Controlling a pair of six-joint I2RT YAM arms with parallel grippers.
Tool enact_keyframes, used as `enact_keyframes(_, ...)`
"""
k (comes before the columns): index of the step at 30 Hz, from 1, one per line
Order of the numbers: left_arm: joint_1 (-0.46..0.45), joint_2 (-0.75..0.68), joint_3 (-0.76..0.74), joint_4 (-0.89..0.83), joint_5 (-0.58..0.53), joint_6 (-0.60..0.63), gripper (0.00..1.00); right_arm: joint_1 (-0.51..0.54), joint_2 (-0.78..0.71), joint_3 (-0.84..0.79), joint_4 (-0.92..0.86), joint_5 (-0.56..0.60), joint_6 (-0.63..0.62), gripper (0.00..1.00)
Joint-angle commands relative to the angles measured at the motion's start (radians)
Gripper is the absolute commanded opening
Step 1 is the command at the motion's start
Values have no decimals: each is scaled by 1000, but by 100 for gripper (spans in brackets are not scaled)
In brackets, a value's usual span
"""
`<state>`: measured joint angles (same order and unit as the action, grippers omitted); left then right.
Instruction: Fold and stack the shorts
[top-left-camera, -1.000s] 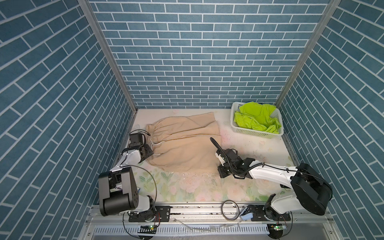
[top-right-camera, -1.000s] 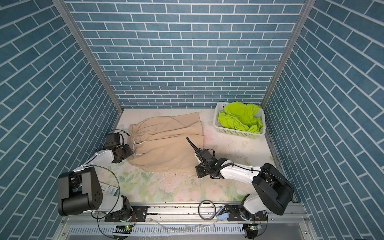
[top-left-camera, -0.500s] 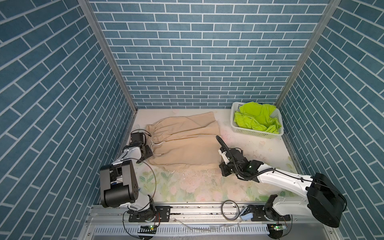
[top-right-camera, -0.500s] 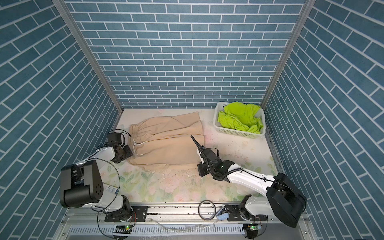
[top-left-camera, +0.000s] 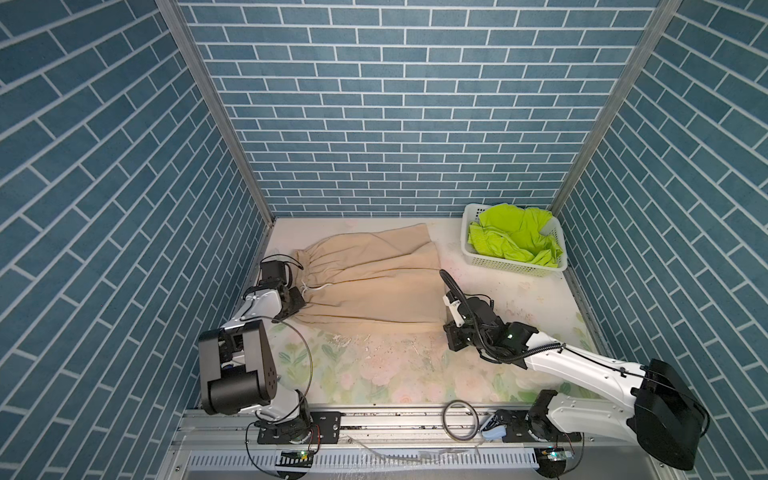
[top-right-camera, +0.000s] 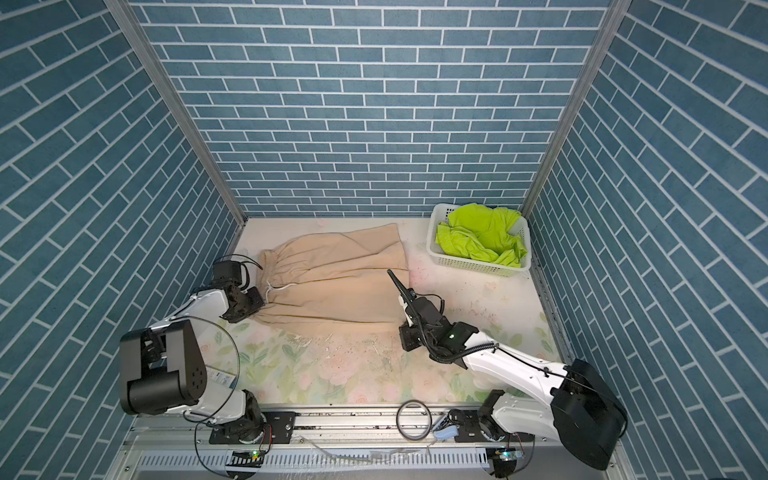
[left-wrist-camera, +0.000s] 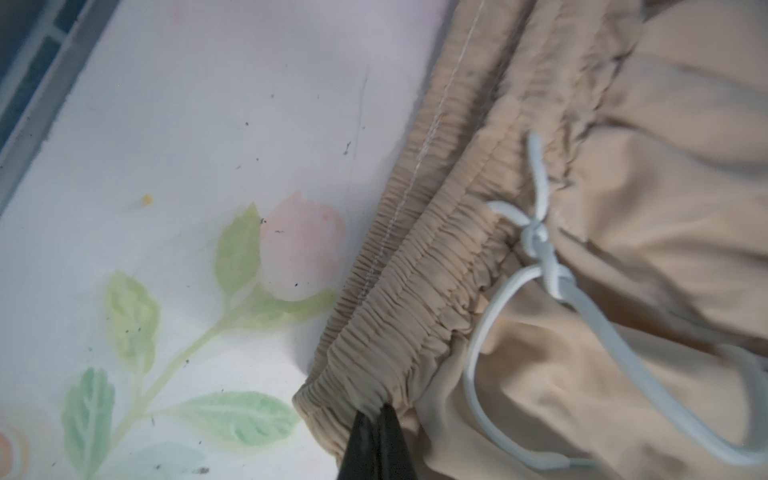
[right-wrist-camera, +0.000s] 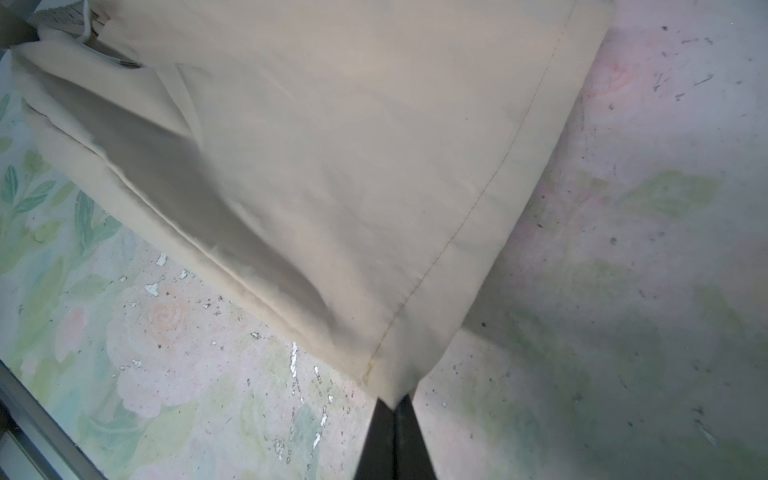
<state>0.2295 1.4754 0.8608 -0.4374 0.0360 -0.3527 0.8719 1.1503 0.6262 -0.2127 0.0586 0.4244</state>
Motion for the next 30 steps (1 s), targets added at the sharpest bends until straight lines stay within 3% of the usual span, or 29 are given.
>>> enact_keyframes(1, -2, -93, 59, -125, 23, -20, 0, -13, -72, 52, -125, 82, -43, 0)
enact_keyframes(6, -12, -150, 130, -315, 67, -17, 0, -16, -146, 133, -288, 115, -75, 0)
enact_keyframes(16, -36, -294, 286, -759, 69, 125, 0, -16, -267, 331, -588, 227, -125, 0)
enact_keyframes(20, -37, -337, 296, -847, 90, 160, 0, -36, -153, 425, -565, 228, -232, 0)
enact_keyframes(25, -36, -312, 307, -875, 51, 191, 0, -164, 38, 547, -445, 76, -340, 0)
enact_keyframes(30, -36, -269, 324, -851, 17, 199, 1, -241, 188, 659, -348, 11, -417, 0)
